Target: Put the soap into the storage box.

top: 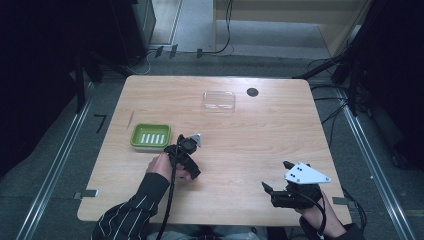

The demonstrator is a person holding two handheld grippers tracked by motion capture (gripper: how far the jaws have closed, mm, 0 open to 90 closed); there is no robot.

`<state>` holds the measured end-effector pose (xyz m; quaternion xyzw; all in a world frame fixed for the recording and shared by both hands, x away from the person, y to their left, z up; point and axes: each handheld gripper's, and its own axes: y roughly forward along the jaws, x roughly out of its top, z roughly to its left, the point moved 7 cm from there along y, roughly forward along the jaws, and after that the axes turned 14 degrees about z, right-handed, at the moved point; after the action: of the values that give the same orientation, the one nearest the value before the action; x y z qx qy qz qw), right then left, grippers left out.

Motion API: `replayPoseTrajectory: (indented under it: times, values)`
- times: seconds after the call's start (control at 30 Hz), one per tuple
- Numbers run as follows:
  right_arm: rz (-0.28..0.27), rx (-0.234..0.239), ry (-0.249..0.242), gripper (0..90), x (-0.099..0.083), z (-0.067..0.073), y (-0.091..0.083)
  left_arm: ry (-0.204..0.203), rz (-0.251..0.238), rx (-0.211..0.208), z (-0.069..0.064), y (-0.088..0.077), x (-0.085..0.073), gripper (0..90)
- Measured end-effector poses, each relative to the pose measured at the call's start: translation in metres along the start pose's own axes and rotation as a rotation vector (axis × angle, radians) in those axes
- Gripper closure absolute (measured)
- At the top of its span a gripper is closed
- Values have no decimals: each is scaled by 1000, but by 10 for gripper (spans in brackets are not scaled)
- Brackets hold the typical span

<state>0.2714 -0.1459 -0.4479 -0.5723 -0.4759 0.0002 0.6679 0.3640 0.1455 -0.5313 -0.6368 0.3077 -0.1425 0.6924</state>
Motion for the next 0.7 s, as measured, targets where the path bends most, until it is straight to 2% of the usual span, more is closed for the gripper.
replayPoseTrajectory:
  times: [0.13, 0.7]
  values:
    - [0, 0, -5, 138, 0, 0, 0, 10, -5, 7, -1, -2, 0, 135]
    - [-1, 0, -2, 138, 0, 0, 0, 33, 3, -5, 0, -3, -2, 139]
